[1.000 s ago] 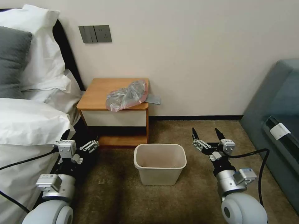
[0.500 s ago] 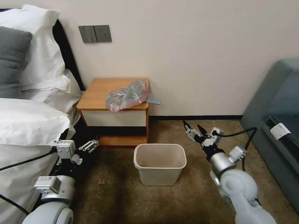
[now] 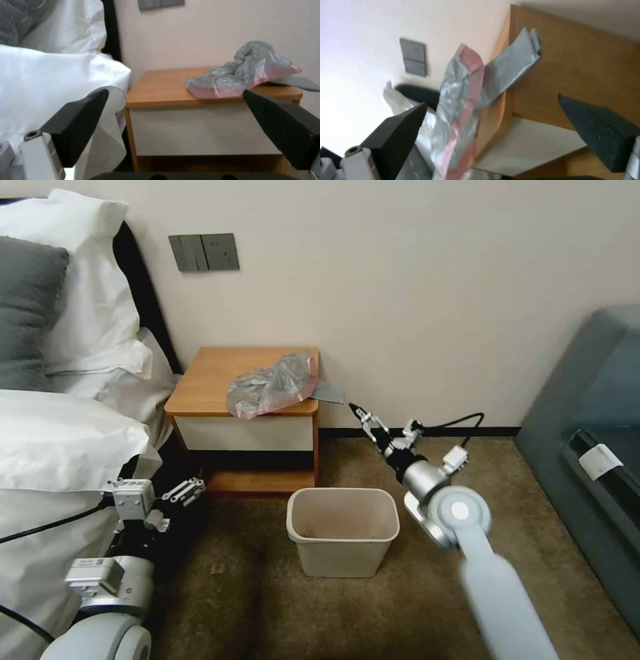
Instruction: Pick up the garbage bag from the table and place it over the trash can.
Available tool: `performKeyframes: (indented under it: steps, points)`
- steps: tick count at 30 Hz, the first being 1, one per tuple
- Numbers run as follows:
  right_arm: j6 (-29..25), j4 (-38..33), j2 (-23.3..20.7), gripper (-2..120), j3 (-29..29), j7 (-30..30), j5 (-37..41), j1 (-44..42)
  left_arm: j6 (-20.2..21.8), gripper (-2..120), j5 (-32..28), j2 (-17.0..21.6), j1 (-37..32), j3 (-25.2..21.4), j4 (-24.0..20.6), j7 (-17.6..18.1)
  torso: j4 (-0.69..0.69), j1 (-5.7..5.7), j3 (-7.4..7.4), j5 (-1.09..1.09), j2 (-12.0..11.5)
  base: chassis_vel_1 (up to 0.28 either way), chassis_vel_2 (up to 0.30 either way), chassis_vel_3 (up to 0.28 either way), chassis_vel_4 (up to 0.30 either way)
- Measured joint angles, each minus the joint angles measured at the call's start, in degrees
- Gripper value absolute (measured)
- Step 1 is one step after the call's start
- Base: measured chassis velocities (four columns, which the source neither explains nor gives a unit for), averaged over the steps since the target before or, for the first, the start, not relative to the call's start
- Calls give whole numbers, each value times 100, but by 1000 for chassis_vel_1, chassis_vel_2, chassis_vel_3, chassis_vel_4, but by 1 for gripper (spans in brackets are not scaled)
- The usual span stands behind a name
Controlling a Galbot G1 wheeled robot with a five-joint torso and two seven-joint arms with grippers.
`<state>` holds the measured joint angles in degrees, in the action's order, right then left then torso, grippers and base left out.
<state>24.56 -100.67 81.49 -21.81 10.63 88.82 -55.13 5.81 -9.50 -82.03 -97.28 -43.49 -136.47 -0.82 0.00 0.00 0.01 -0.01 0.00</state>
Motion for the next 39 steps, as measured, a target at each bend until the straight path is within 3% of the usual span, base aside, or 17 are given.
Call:
performKeyframes:
  steps: [6,14,22,25,28,39]
  points:
    - [84,829,279,100,-41,49,237,615,-52,100,-4,9,-63,-6,-46,22,1,0,0,0,0,0,0,0,0]
    - [83,1863,594,100,-44,-221,-26,1201,-96,100,-5,15,-102,-8,-86,34,1,0,0,1,0,0,0,0,0]
    - [52,2381,785,99,-57,-513,-252,1449,-141,100,12,11,-160,-6,-101,34,1,0,0,0,0,0,0,0,0]
    - [21,2549,847,93,-75,-620,-297,1511,-151,100,15,10,-181,-6,-119,34,1,0,0,1,0,0,0,0,0]
    - [10,2605,871,78,-83,-761,-339,1526,-153,100,15,5,-213,-10,-156,34,0,0,0,1,0,0,0,0,0]
    - [0,2575,836,43,-43,-834,-442,1511,-165,100,36,-50,-227,-2,-184,35,0,0,-1,1,0,0,0,0,0]
